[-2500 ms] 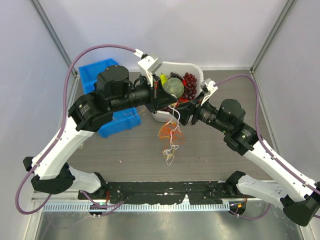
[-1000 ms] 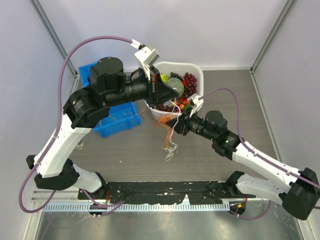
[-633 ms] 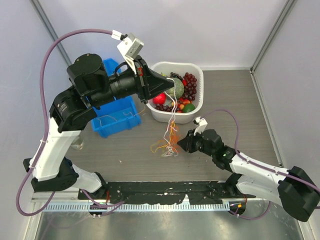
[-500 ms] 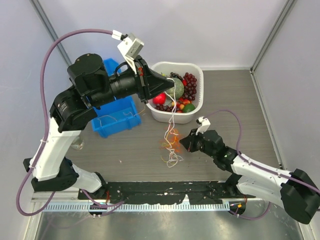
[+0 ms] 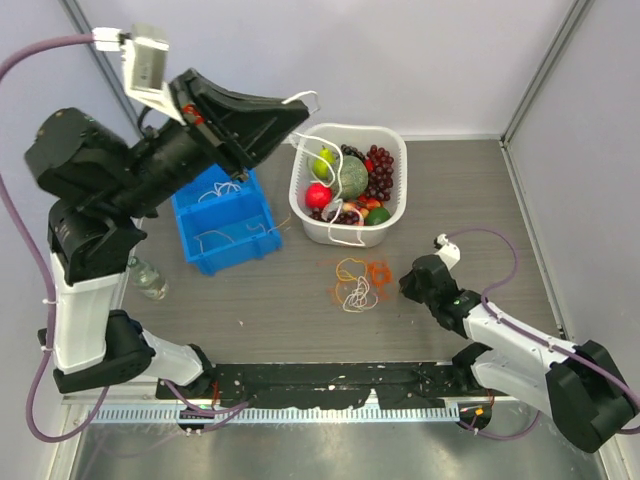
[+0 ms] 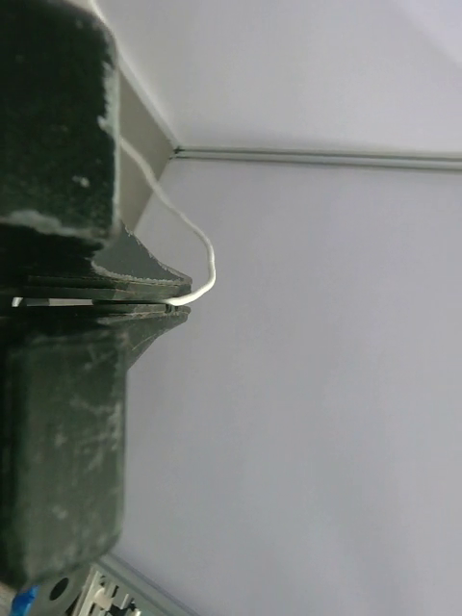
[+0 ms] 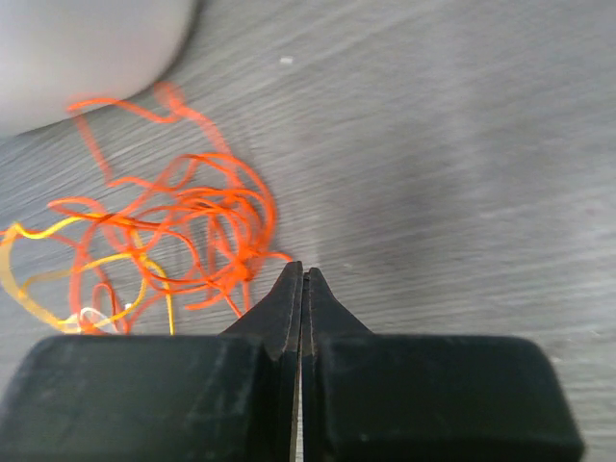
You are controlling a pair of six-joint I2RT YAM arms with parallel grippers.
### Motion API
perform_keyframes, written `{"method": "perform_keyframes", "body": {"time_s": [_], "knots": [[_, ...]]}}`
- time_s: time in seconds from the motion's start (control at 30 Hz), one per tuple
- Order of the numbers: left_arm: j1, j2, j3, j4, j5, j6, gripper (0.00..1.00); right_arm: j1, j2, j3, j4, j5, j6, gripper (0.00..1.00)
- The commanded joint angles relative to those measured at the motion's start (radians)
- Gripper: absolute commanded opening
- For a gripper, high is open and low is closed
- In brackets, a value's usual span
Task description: Untangle the cables
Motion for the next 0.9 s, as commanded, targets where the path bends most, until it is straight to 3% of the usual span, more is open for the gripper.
{"method": "perform_keyframes", "body": {"time_s": [0.0, 0.17, 0.37, 0.6, 0.7, 0.87], "knots": [[0.001, -0.022, 0.059, 0.127, -0.054, -0.011, 0.00, -0.059, 0.008, -0.013, -0.098, 0.074, 0.160, 0.01], [-0.001, -0.010, 0.061, 0.118, -0.076, -0.012, 0.00, -0.062, -0.042, -0.001, -0.137, 0.136, 0.153, 0.01], [-0.001, -0.031, -0.007, 0.049, -0.164, 0.053, 0.00, -0.062, -0.099, 0.042, -0.098, 0.018, -0.134, 0.01], [0.016, -0.056, -0.172, -0.023, -0.495, 0.230, 0.00, -0.062, -0.114, 0.007, -0.008, -0.197, -0.219, 0.01], [0.102, -0.010, -0.156, -0.038, -0.577, 0.251, 0.00, -0.060, -0.131, 0.002, -0.006, -0.206, -0.237, 0.01], [0.322, 0.030, -0.186, -0.003, -0.571, 0.149, 0.00, -0.062, -0.166, -0.013, 0.006, -0.228, -0.243, 0.01]]}}
